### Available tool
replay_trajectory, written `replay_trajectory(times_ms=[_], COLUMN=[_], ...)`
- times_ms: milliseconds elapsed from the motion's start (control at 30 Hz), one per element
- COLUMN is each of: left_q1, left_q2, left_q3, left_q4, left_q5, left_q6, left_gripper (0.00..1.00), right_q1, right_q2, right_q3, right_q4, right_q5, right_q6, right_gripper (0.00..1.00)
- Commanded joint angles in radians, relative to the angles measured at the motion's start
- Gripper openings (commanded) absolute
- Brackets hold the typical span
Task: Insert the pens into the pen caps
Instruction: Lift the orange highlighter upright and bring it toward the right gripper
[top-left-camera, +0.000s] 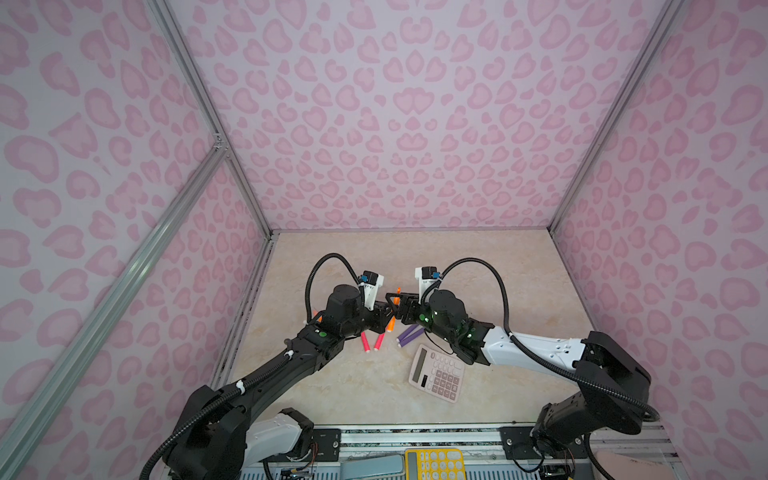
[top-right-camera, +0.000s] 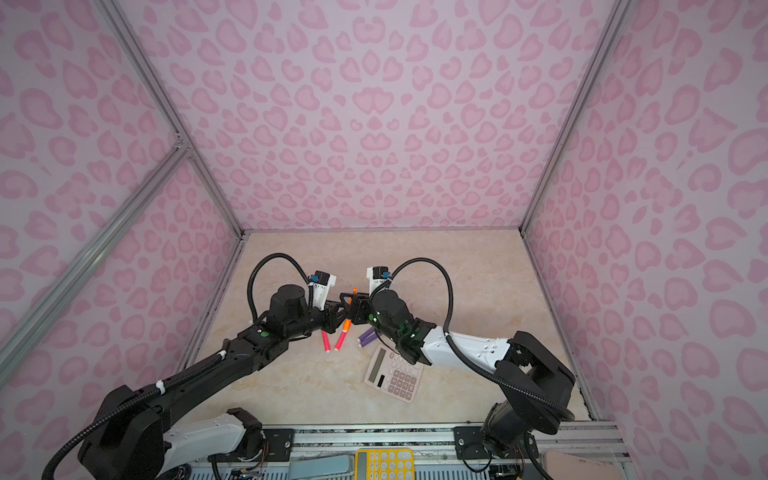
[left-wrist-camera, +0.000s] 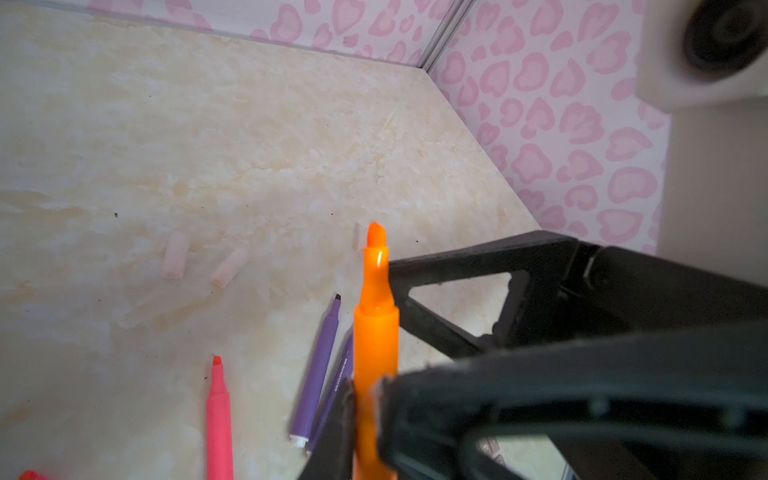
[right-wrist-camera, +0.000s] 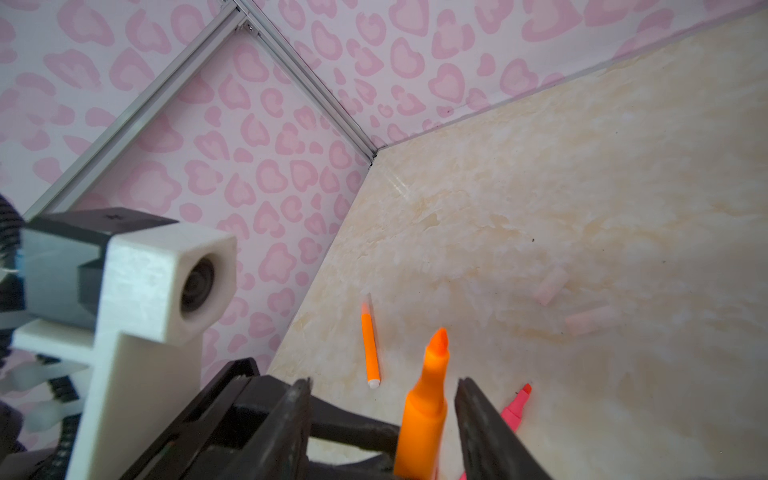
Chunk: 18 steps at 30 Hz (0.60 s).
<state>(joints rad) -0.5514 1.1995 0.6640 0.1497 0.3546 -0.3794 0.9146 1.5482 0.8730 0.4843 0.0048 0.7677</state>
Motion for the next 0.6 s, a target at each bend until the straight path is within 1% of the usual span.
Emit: replay_trajectory(times_ms=[0,100,233,300,367,500,567], left_q1=[-0.011,-0.016,-0.021,-0.022,-0.022,-0.024,-0.024], left_q2=[-0.001,-0.005,-0.014,-0.022,-0.03,-0.039,-0.037], left_q3=[0.016,0.016,0.014,0.012,0.007,0.006,0.009], left_q4=[0.065,0.063,0.064,0.061,0.061,0.059,0.053], left_q5=[0.026,0.02,0.014,0.004,-0.005,-0.011,-0.022], left_q6=[0.028,0.033,0.035,0.035,0.035,0.035,0.03], left_gripper=[0.04,0.04,0.04,0.04,0.04,0.04,0.04], right_q1=[-0.001,-0.005,-0.004,-0.004,-0.004,-0.004,-0.005], right_q2=[0.009,0.009,0.014,0.022,0.029,0.026,0.02], right_q3=[0.0,0.002,0.004,0.005,0.009,0.014,0.014], right_q4=[-0.035,-0.038,-0.035,-0.029,-0.03,-0.036,-0.038], right_q5=[-0.019,-0.025,-0.035,-0.042,-0.046,-0.042,-0.038], right_q6=[0.004,0.013,0.027,0.037,0.043,0.051,0.053], right_gripper=[0.49,0.43,0.38,0.35,0.28,0.1,0.05])
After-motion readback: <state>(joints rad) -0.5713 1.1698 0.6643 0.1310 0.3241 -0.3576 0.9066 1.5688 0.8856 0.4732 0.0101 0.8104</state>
